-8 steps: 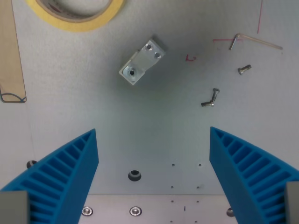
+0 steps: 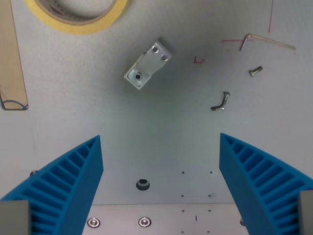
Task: Rotate around gripper positive z
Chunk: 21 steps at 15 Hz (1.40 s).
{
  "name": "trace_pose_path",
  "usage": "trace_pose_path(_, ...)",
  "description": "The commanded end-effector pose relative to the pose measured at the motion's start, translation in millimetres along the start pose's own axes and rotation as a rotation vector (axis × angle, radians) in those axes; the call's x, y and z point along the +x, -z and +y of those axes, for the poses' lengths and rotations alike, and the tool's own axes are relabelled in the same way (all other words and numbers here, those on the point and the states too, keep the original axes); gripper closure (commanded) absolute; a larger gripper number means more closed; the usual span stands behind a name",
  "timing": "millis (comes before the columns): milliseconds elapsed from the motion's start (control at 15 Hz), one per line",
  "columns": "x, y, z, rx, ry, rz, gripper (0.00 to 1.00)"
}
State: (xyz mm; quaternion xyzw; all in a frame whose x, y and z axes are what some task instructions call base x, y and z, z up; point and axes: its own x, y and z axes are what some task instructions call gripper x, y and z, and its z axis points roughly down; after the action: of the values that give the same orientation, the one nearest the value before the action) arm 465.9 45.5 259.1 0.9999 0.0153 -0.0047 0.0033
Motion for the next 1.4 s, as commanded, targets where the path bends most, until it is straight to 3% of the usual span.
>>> trace_pose_path(67, 0.2, 1.6, 0.1, 0.0, -0.098, 0.004, 0.0)
trace_pose_path(1400, 0.2, 1.6, 0.1, 0.001, -0.364, 0.004, 0.0)
